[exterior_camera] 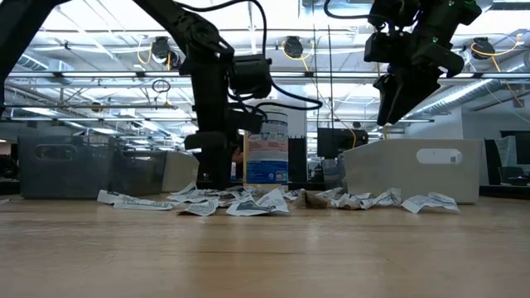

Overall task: Pick & Place First Aid Supplies
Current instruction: Put the blue alcohol pad into the right gray bin

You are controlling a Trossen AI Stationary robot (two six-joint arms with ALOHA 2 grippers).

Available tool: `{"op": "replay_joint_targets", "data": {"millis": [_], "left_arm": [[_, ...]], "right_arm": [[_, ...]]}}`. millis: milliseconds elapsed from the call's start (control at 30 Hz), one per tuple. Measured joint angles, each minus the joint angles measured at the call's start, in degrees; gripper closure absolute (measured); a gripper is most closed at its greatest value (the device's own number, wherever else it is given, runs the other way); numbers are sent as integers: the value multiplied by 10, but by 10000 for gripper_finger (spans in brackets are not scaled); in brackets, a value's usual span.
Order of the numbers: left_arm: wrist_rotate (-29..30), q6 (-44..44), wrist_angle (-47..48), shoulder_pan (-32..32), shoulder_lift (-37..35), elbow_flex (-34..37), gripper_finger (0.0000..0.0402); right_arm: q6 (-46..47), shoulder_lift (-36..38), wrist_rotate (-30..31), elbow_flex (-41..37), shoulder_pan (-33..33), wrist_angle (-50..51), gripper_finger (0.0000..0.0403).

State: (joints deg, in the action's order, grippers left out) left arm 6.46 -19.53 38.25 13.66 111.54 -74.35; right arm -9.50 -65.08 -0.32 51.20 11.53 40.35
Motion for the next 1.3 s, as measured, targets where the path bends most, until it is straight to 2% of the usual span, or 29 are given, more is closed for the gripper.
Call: {"op": "replay_joint_targets", "data": {"millis": [100,400,667,767,900,1067,1300], "left_arm": [[16,0,-7,-3,-9,0,188],[9,-61,-22,-27,-3,0,188],[11,-61,-51,-34,-3,0,189],[11,-63,-50,-34,-3,0,207],[10,-63,-50,-34,-3,0,254],[-11,-64,-50,-34,0,0,302],[-9,-71,-52,-32,15,0,313]], "right_arm": [[0,0,0,0,0,2,220],[0,0,0,0,0,2,220],[0,0,0,0,0,2,220],[0,0,0,0,0,2,221],[1,0,-3,0,-1,2,223],[13,0,-33,0,-1,2,227],[15,0,-44,0,-9,2,229]]}}
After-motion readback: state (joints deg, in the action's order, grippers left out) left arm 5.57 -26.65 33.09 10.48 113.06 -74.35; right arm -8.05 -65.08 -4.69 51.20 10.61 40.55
